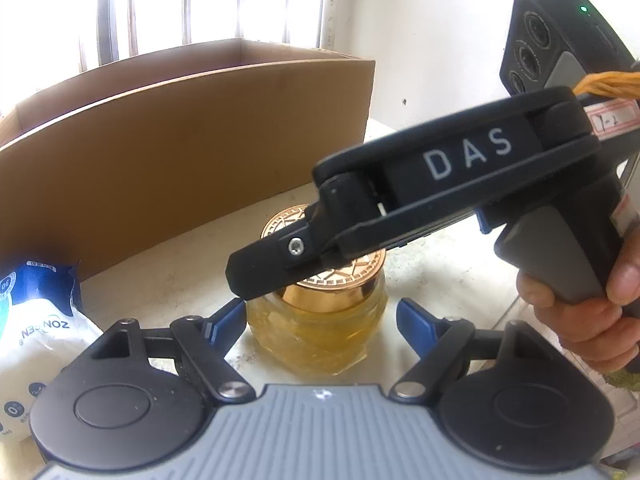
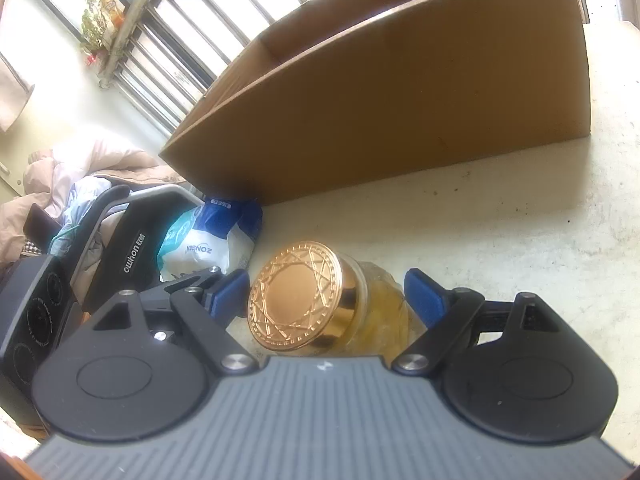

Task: Organize objects
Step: 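Close the right gripper around the gold-lidded jar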

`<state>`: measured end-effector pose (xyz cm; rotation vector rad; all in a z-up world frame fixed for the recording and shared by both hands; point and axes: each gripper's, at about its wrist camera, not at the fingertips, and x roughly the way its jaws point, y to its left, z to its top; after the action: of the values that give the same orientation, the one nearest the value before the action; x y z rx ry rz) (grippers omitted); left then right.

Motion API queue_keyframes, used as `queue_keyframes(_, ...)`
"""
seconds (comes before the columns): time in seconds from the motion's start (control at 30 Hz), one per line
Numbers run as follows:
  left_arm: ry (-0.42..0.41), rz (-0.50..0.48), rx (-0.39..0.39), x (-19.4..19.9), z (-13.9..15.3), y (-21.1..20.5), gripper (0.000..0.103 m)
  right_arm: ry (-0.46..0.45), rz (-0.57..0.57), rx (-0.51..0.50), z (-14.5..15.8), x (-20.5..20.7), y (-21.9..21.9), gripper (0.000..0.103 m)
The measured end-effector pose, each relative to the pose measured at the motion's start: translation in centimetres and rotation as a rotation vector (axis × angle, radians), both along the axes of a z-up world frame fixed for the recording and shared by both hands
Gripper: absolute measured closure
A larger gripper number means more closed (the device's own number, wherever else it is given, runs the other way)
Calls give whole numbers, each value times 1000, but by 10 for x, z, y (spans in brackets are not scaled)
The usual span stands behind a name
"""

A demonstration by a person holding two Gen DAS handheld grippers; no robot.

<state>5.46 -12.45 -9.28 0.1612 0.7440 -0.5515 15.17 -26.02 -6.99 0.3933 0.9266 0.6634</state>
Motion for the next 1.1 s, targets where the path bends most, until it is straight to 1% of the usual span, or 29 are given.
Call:
queue_keyframes(0.1, -2, -2, -4, -13, 1, 6, 21, 3, -2, 0, 0, 0, 1, 17)
queue_keyframes(0.13, -2, -2, -4, -12, 1, 9, 21, 3, -3, 0, 0, -1, 2, 17)
queue_keyframes(0.17, -2, -3, -5, 2, 1, 20, 21, 4, -4, -1, -1, -1, 2, 17)
queue_keyframes(0.27, -2, -4, -6, -4, 1, 21, 21, 5, -6, -3, -1, -1, 4, 17)
queue_keyframes(0.3, -2, -4, -8, 0, 0, 29, 21, 5, -6, -4, -1, -1, 4, 17)
queue_keyframes(0.37, 0, -5, -9, 8, 0, 24, 21, 8, -8, -4, -2, -1, 6, 17)
queue_keyframes(0.57, 2, -7, -14, -1, 2, 30, 21, 15, -9, -8, -3, 0, 8, 17)
queue_keyframes(0.6, 3, -7, -14, 15, 2, 25, 21, 16, -9, -8, -3, 0, 8, 17)
queue_keyframes(0.63, 4, -7, -15, 23, 1, 25, 21, 18, -10, -7, -3, 1, 8, 17)
queue_keyframes(1.1, 5, -7, -11, 32, -3, 23, 21, 26, -11, -3, -5, 2, 7, 17)
